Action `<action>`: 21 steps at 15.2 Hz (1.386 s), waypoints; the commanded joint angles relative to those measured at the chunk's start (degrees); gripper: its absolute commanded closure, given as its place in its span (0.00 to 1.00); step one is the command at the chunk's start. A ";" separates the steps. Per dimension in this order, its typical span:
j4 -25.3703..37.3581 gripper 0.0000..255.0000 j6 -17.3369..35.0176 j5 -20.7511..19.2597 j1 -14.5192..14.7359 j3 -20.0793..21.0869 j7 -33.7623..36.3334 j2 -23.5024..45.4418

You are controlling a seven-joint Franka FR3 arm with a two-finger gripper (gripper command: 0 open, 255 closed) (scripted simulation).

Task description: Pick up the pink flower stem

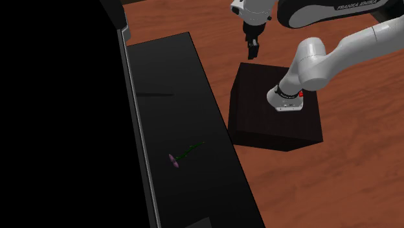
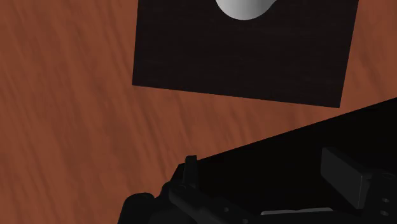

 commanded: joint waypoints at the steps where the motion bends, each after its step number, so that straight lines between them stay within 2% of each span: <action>1: 0.00 0.00 0.00 0.00 0.00 0.00 0.00 0.00; 7: 3.49 0.00 3.02 4.83 2.25 7.57 9.63 6.12; 12: 8.35 0.00 5.59 7.12 3.32 13.65 17.63 13.04; 17: 14.96 0.00 7.72 7.28 3.81 19.50 25.94 21.43; 21: 21.54 0.00 8.79 5.54 4.13 23.92 33.03 29.24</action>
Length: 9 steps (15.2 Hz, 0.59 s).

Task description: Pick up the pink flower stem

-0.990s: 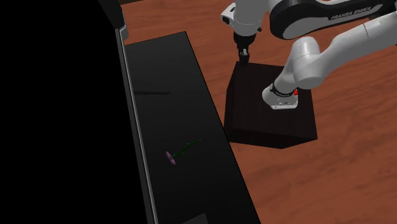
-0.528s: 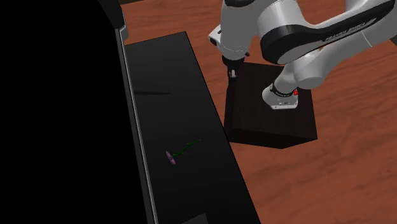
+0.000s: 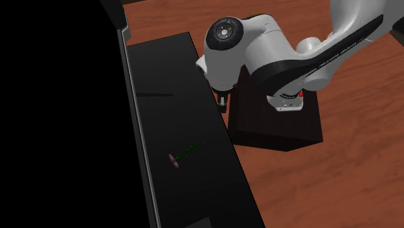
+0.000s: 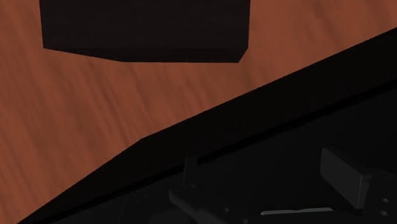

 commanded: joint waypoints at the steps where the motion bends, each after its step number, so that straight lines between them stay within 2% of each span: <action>1: 3.66 0.00 0.32 -1.21 0.27 2.22 3.88 4.19; 6: 14.17 0.00 -0.10 -6.53 1.98 6.64 13.45 15.88; 9: 21.74 0.00 -1.48 -10.80 4.36 8.22 19.06 23.66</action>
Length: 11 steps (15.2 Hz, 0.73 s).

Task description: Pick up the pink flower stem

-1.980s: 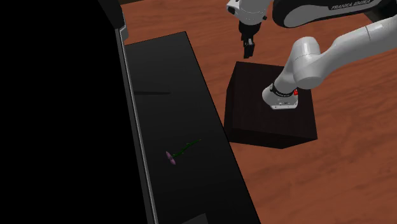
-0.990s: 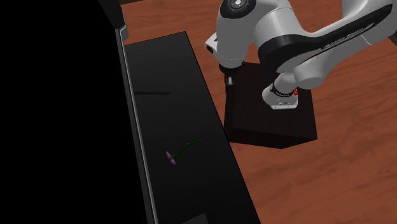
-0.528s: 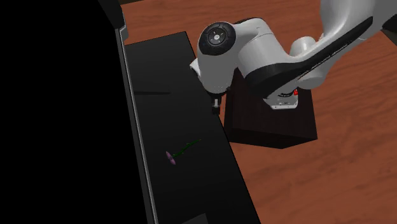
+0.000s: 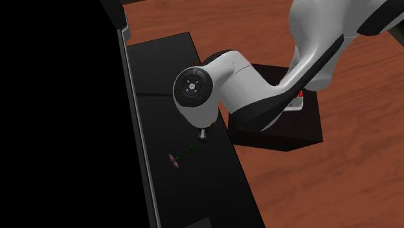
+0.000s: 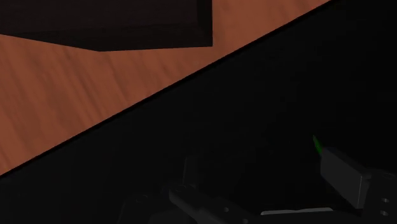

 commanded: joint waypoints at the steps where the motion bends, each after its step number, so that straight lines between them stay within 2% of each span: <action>1: 5.24 0.00 -1.13 -2.94 1.79 0.69 3.57 5.20; 5: 18.01 0.00 -4.98 -8.87 7.51 0.64 9.47 16.21; 8: 30.15 0.00 -9.20 -13.01 13.19 -0.51 12.38 25.04; 9: 31.71 0.00 -9.76 -13.41 13.94 -0.76 12.58 26.06; 11: 29.94 0.00 -8.15 -13.36 13.61 -0.84 12.77 25.94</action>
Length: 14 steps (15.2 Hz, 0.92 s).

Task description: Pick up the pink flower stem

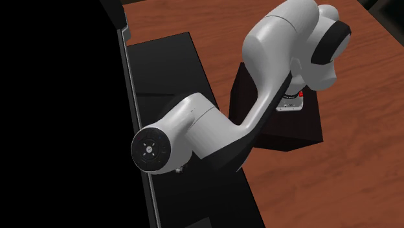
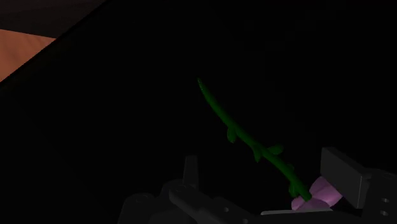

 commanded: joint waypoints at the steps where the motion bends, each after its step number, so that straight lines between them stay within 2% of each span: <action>1: -0.88 0.00 1.22 -0.22 0.07 -0.11 0.42 0.42; 5: -4.36 0.00 4.65 -0.38 -0.55 -0.21 0.91 0.53; 7: -4.37 0.00 4.65 -0.37 -0.56 -0.21 0.91 0.53; 8: -4.27 1.00 4.56 -0.37 -0.55 -0.21 0.88 0.52; 14: -4.23 1.00 4.53 -0.37 -0.55 -0.22 0.86 0.53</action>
